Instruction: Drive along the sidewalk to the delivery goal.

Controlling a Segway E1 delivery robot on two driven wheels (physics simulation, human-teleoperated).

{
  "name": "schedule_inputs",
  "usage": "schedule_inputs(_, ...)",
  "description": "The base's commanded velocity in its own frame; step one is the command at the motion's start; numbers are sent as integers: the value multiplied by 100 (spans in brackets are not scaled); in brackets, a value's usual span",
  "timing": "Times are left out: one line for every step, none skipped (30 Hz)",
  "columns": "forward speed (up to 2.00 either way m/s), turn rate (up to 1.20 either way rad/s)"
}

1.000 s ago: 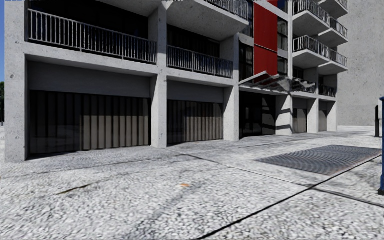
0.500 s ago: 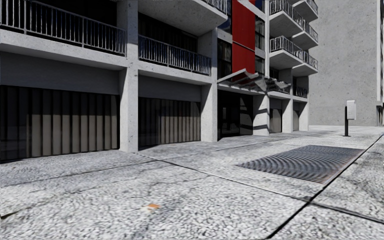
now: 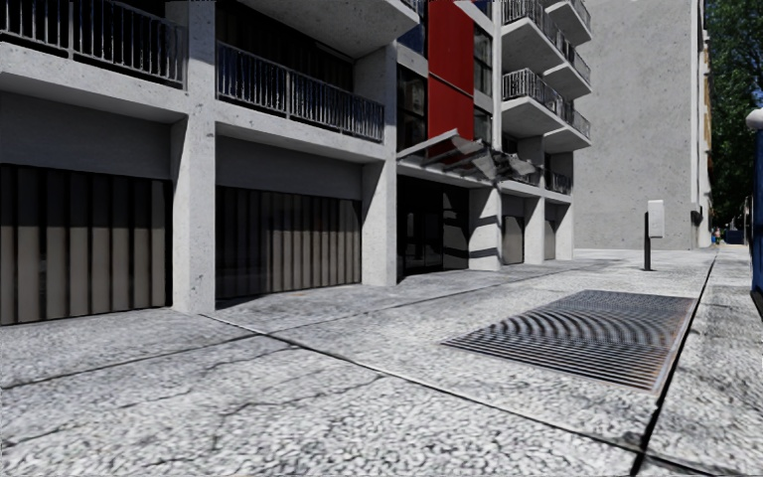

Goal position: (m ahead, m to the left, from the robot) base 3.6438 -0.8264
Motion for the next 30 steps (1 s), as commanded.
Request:
schedule_inputs(109,-34)
schedule_inputs(109,-34)
schedule_inputs(109,-34)
schedule_inputs(109,-34)
schedule_inputs(109,-34)
schedule_inputs(109,-34)
schedule_inputs(109,-34)
schedule_inputs(109,-34)
schedule_inputs(109,-34)
schedule_inputs(109,-34)
schedule_inputs(109,-34)
schedule_inputs(109,-34)
schedule_inputs(109,-34)
schedule_inputs(109,-34)
schedule_inputs(109,-34)
schedule_inputs(109,-34)
schedule_inputs(109,-34)
schedule_inputs(109,-34)
schedule_inputs(109,-34)
schedule_inputs(109,-34)
schedule_inputs(109,-34)
schedule_inputs(109,-34)
schedule_inputs(109,-35)
schedule_inputs(109,-36)
schedule_inputs(109,-36)
schedule_inputs(109,-36)
schedule_inputs(109,-37)
schedule_inputs(109,-38)
schedule_inputs(109,-38)
schedule_inputs(109,-38)
